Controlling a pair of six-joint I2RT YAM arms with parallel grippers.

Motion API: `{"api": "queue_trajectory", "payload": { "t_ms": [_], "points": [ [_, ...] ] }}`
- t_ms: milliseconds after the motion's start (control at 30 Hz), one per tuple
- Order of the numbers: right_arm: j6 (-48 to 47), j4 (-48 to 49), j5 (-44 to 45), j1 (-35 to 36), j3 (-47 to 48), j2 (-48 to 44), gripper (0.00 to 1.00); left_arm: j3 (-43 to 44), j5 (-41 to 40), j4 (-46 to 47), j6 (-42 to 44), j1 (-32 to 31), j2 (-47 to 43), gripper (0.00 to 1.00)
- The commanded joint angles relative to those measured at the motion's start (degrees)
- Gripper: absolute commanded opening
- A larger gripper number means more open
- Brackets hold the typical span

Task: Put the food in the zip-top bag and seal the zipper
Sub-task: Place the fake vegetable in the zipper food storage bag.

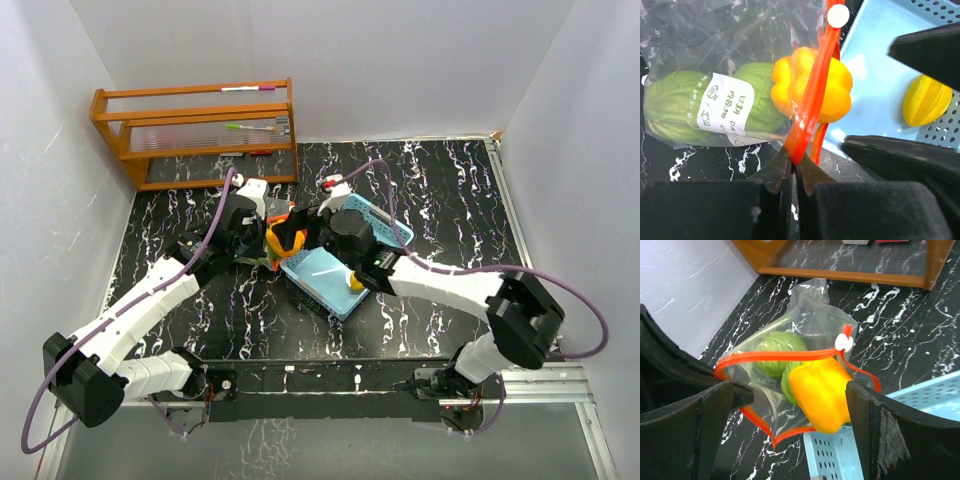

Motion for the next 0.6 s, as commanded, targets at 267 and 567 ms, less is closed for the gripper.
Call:
{"api": "queue_trajectory", "payload": {
  "t_ms": [267, 567],
  "points": [
    [3.2, -5.9, 11.0, 0.0, -8.5, -8.1, 0.99, 7.8, -4.8, -1.6, 1.8, 0.0, -3.7, 0.00],
    [6.8, 0.1, 8.4, -1.3, -13.4, -10.5, 0.93, 9.5, -5.4, -2.0, 1.9, 0.1, -4.4, 0.00]
  ]
}}
